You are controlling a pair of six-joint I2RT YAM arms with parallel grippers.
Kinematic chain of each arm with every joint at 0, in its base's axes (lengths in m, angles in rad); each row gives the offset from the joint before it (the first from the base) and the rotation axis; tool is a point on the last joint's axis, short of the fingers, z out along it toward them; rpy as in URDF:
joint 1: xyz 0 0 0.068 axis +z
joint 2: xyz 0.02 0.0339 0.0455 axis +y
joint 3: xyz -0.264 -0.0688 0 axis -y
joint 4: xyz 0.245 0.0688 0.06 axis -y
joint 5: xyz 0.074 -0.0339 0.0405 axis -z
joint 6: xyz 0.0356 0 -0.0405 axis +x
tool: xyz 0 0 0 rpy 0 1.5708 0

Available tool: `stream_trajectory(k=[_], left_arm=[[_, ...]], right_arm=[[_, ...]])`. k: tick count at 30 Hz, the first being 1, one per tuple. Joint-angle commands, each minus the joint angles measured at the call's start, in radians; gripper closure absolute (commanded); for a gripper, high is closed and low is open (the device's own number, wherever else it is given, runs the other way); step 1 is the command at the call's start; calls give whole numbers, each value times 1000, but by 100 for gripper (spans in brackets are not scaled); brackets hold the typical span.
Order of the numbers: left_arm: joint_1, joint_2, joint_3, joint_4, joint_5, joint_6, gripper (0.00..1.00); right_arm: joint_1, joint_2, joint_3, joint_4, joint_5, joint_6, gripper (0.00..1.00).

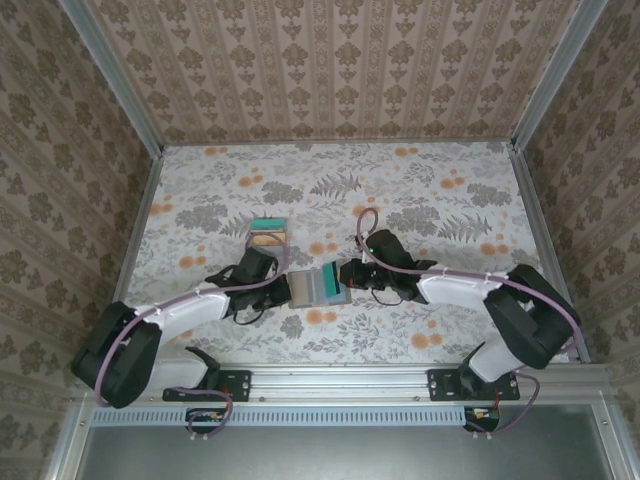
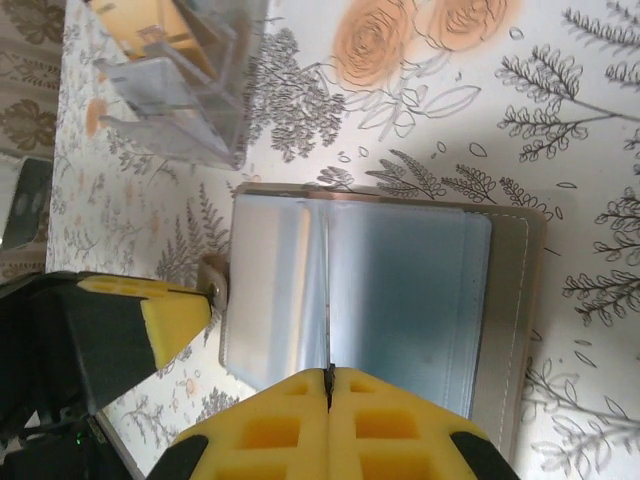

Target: Take the credit cards out of the card holder

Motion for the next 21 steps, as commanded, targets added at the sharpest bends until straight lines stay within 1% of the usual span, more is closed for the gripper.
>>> stream_trajectory(k=[1,2,3,4,6,8,9,10,12,15,21], left_arm=[[3,-85,27,-75,-20,25,100],[3,-117,30,-90,-29,25,94],[4,-153,31,-105,-42,23,85],[5,-188,29,-118,-62,19,74],[6,-280,15,-154,-118,7,44],[10,-368,6,-203,-176,-3,19],[12,-414,4,-236,-206,-7,9],[13,-453,3,-264,-229,-8,1],[18,-530,3,-323,-274,-8,0],[24,-626,5,-409,-323,-10,0],[43,-756,4,-527,-356,-15,0]], right_arm=[[-1,-77,56,-181,48,-120,100],[0,-85,77,-225,61,-152,100],[1,-117,100,-264,70,-188,100],[2,-127,123,-292,76,-220,100],[19,-131,183,-352,99,-301,100],[49,-109,261,-421,129,-399,100],[68,-99,307,-452,147,-450,100],[88,-63,342,-472,159,-503,100],[124,-26,407,-484,191,-609,100],[147,39,518,-533,204,-744,100],[169,192,755,-600,178,-989,100]])
